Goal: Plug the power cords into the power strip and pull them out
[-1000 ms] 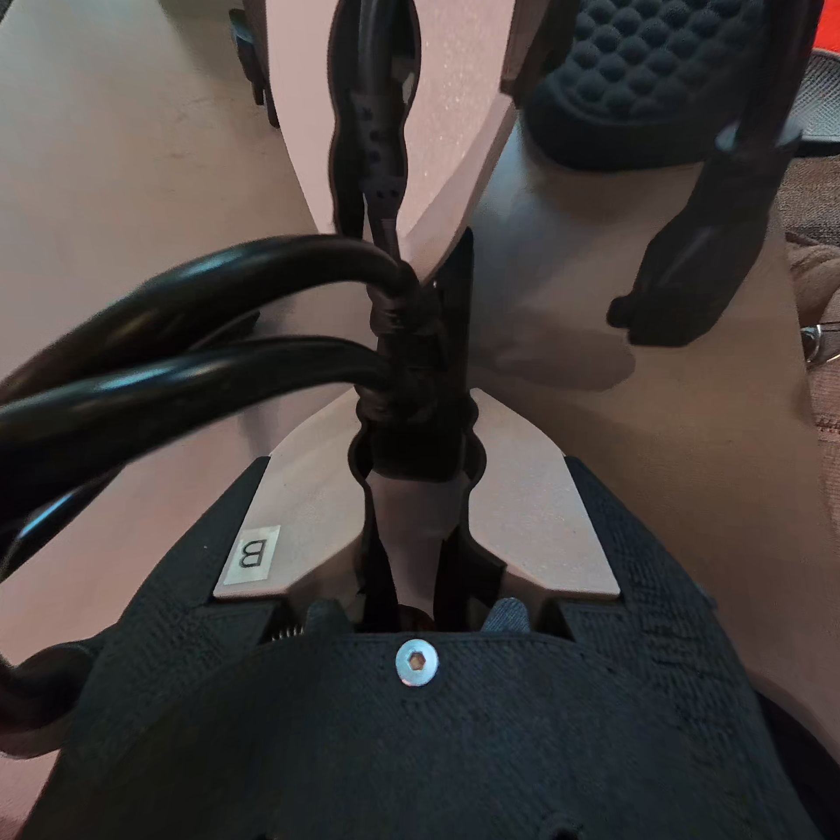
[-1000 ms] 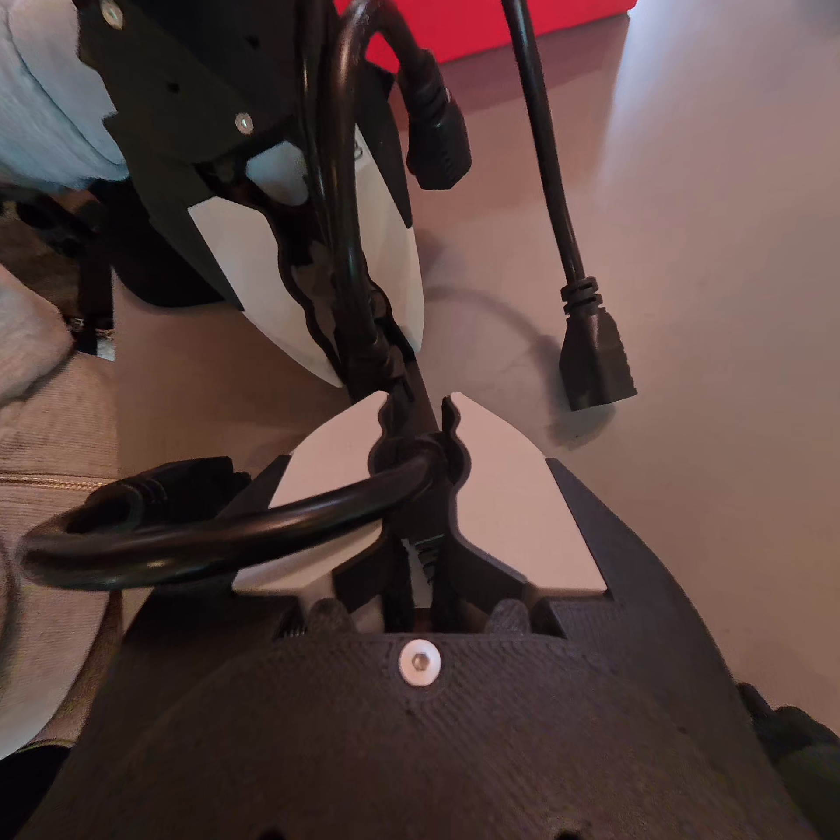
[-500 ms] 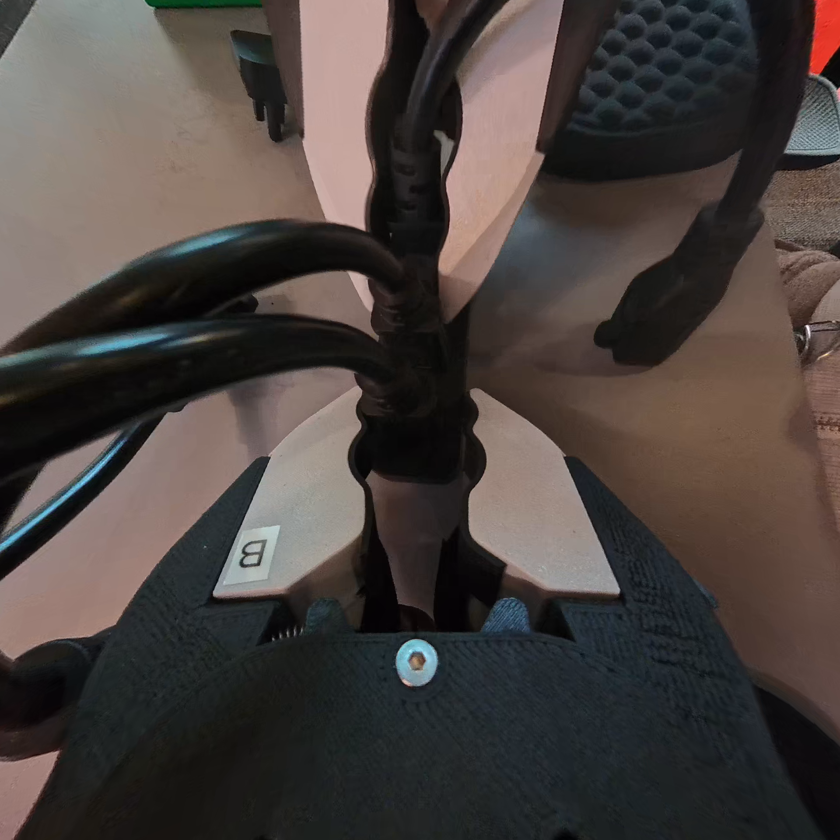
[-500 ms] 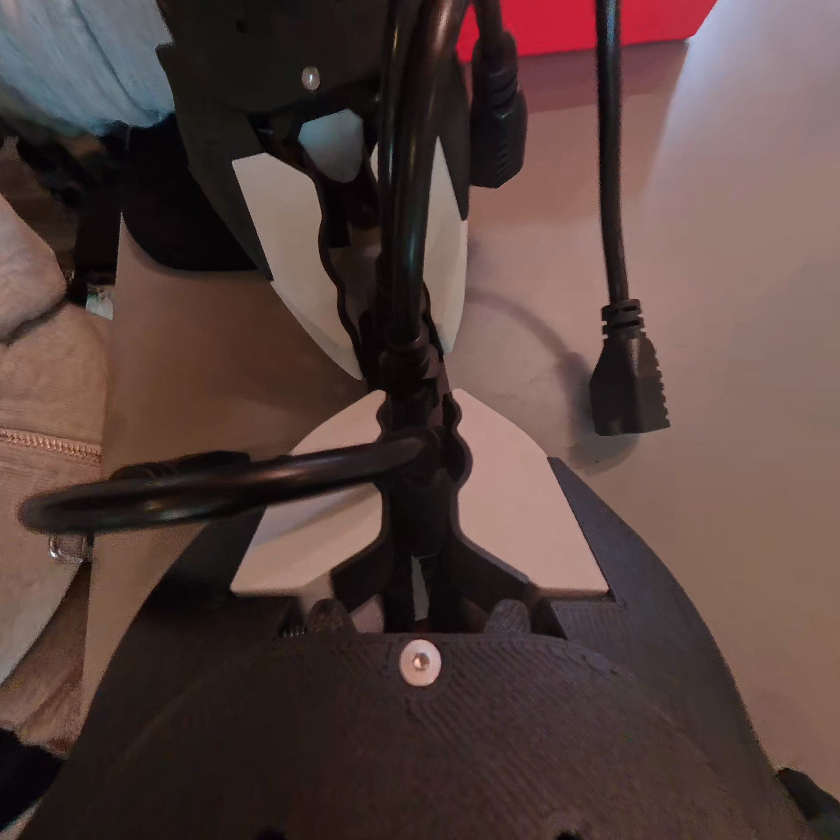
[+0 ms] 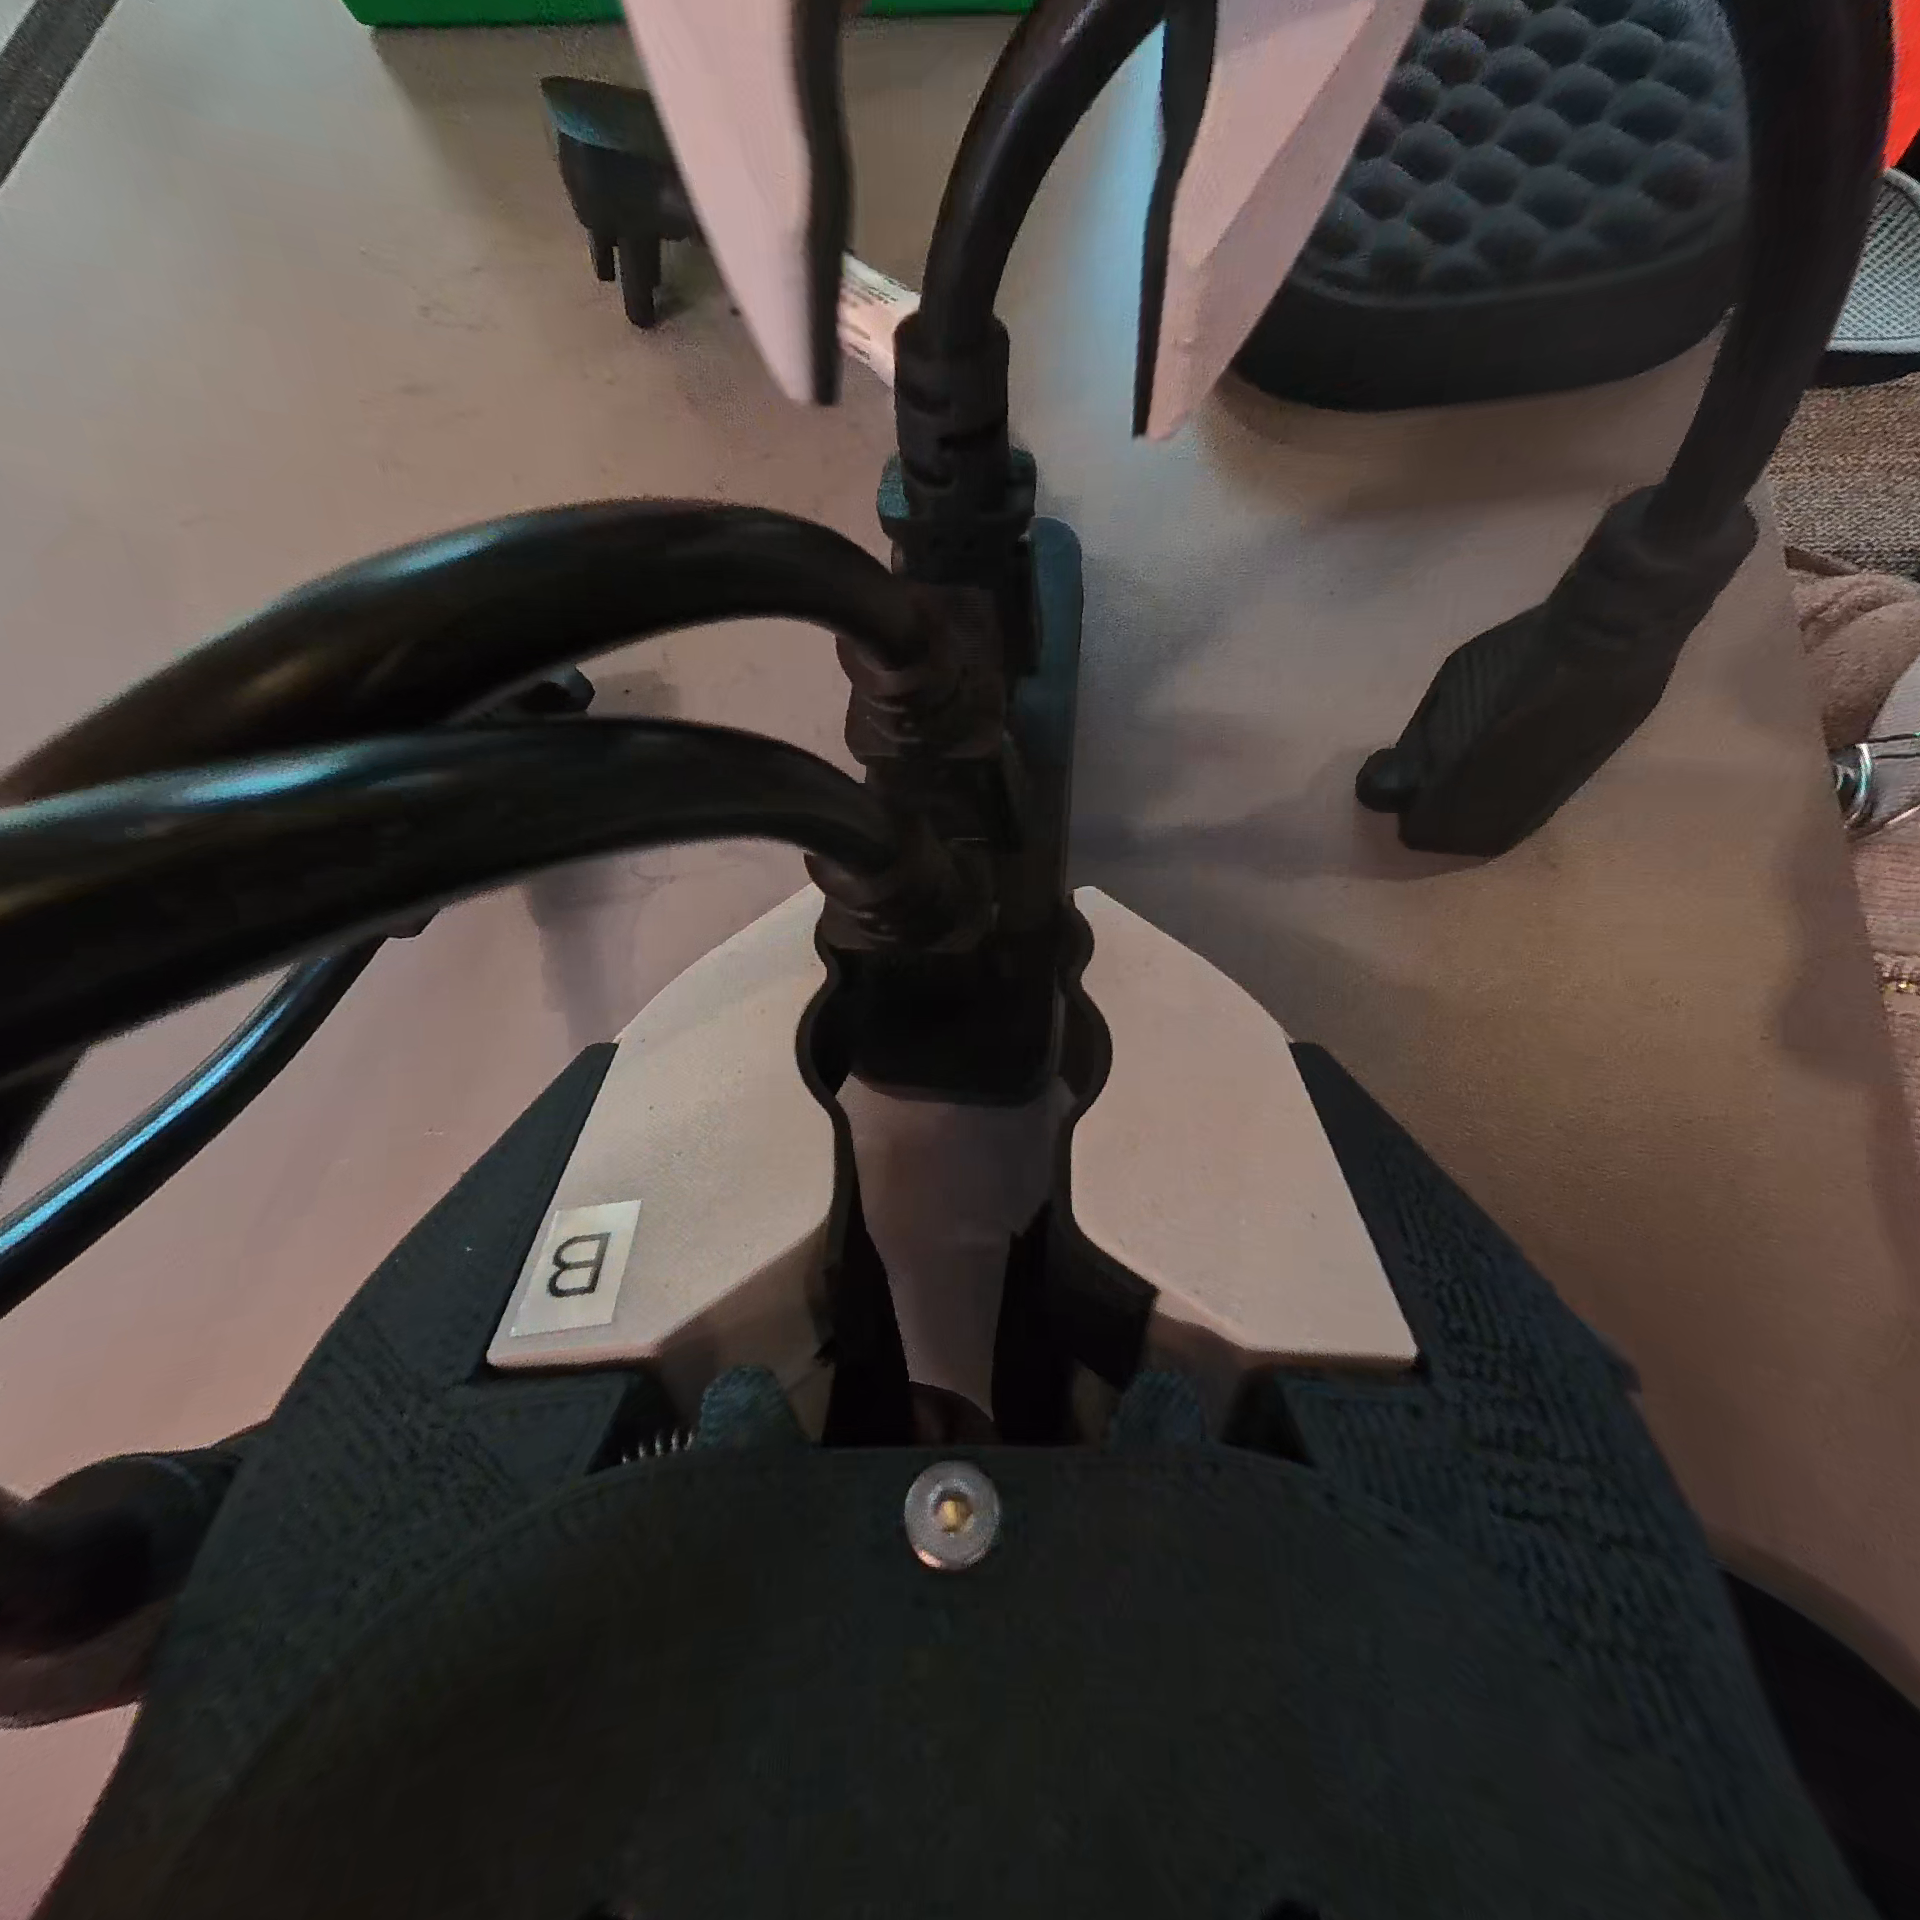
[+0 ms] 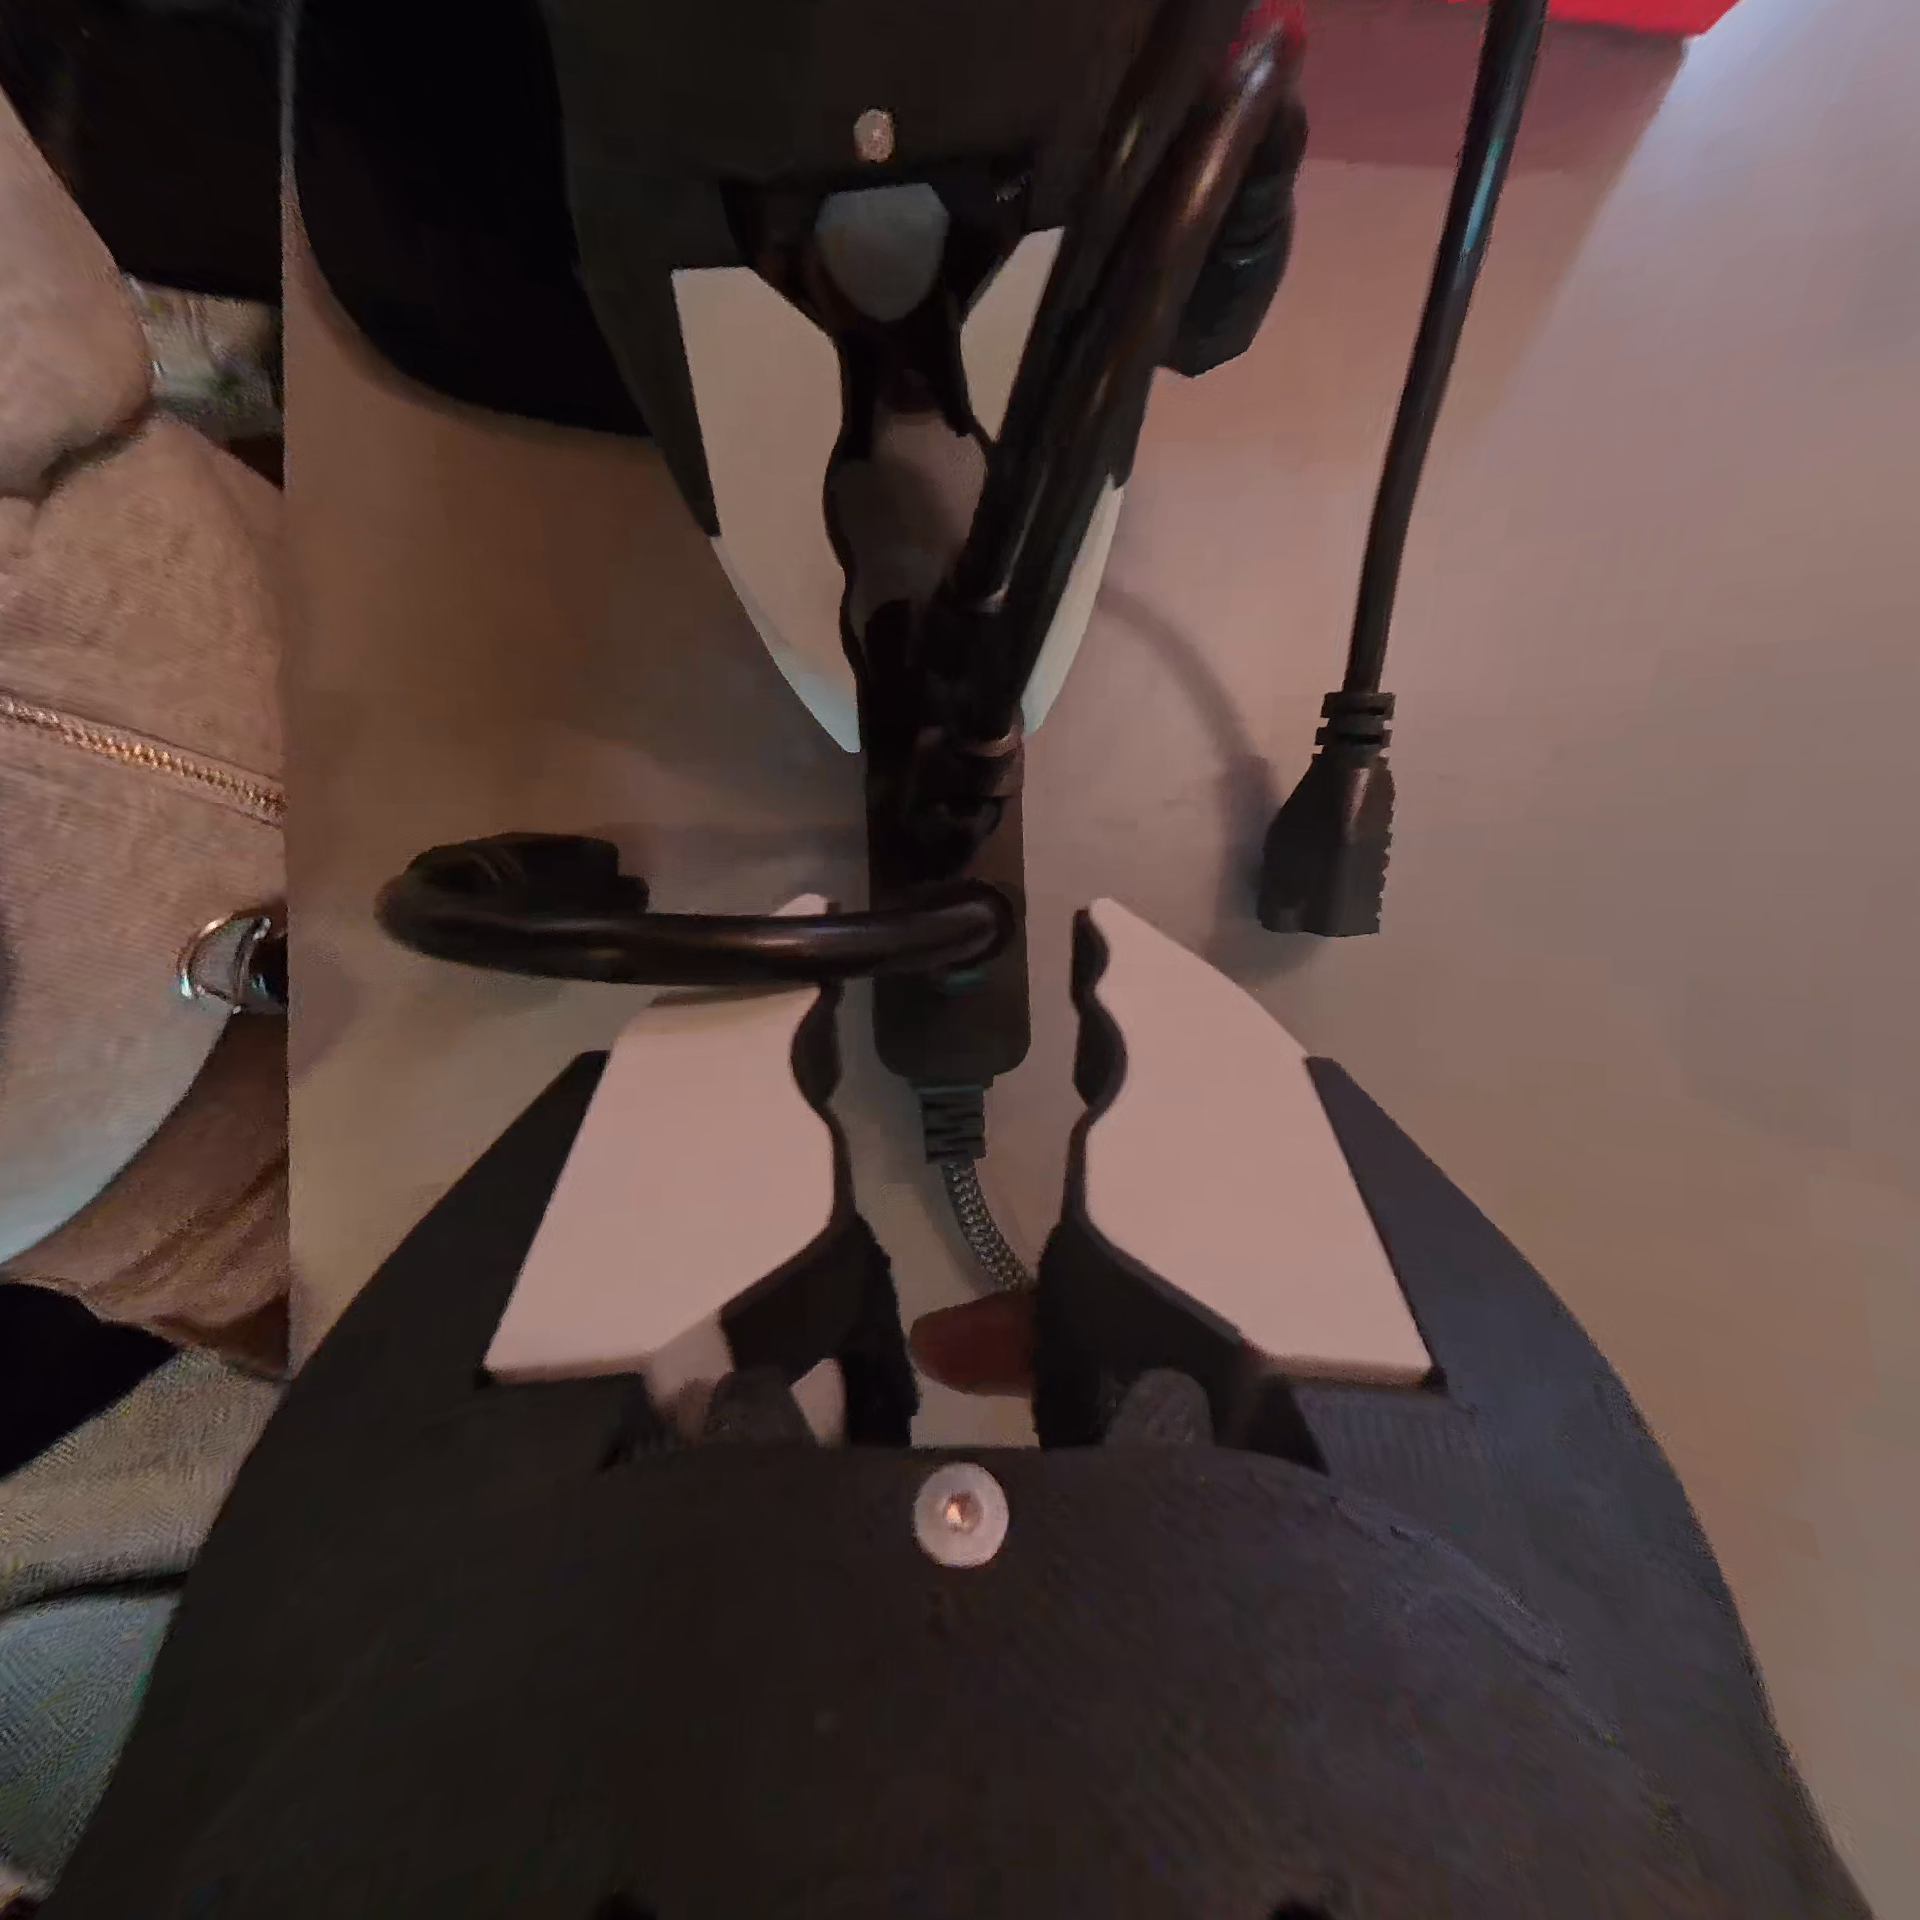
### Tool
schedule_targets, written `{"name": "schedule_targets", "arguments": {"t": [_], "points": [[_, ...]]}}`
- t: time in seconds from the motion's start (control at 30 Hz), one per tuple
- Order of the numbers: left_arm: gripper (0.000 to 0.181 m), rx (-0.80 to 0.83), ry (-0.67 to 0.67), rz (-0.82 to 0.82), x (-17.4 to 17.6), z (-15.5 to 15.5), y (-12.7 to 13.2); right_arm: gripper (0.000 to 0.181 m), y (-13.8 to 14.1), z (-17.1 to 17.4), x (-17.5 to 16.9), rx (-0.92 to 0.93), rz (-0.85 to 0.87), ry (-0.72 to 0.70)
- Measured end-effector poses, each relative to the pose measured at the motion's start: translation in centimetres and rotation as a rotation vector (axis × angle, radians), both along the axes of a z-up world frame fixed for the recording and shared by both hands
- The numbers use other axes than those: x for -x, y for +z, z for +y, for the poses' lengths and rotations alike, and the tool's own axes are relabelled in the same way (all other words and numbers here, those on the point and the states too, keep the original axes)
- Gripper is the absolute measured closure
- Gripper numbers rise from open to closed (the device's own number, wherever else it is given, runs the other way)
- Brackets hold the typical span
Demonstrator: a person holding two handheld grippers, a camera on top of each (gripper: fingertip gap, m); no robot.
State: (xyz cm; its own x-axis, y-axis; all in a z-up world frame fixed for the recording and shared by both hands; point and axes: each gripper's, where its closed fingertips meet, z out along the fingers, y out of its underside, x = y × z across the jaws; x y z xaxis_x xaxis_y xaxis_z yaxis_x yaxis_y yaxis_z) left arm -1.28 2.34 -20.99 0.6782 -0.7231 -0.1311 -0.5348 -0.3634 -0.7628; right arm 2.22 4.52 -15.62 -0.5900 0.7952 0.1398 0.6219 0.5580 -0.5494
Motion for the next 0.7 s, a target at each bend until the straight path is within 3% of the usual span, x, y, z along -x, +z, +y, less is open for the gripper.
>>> {"name": "schedule_targets", "arguments": {"t": [0.2,0.6,0.7], "points": [[0.144,-0.006,0.001,0.01,0.0,0.0,0.0,0.159,-0.9,0.2,0.6,-0.107,-0.056,0.03],[0.144,-0.011,-0.001,0.007,-0.1,0.1,-0.1,0.16,-1.3,1.0,0.4,-0.121,-0.284,-0.049],[0.144,-0.004,-0.003,0.006,-0.1,0.1,-0.1,0.159,-2.1,1.1,0.3,-0.221,-0.293,-0.029]]}}
